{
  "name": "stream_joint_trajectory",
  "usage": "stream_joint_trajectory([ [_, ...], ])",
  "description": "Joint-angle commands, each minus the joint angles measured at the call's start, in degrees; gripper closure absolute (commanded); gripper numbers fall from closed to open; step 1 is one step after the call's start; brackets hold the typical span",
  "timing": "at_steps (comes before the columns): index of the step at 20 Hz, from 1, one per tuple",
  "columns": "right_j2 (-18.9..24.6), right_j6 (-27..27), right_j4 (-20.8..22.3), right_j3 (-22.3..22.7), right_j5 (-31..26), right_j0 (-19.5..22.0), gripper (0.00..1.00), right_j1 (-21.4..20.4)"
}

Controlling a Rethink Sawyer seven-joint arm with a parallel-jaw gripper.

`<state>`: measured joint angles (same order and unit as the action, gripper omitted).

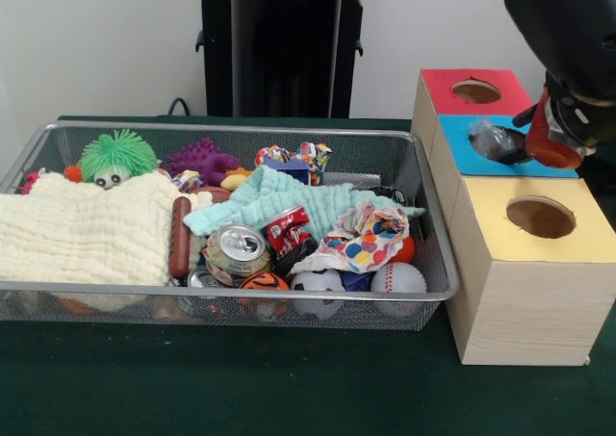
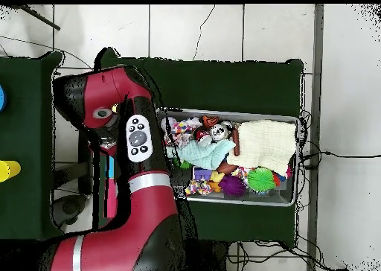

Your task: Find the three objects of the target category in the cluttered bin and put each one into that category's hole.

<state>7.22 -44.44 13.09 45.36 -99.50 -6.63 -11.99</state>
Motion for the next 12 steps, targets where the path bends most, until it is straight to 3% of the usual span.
stream_joint_trajectory([
  [1,2.0,-14.4,-3.3,5.1,3.3,2.1,0.0,0.6],
  [8,0.8,-13.4,-3.3,3.1,-1.5,1.3,0.0,1.2],
  [12,-0.5,-11.9,-1.2,1.1,-4.8,0.7,0.0,1.0],
])
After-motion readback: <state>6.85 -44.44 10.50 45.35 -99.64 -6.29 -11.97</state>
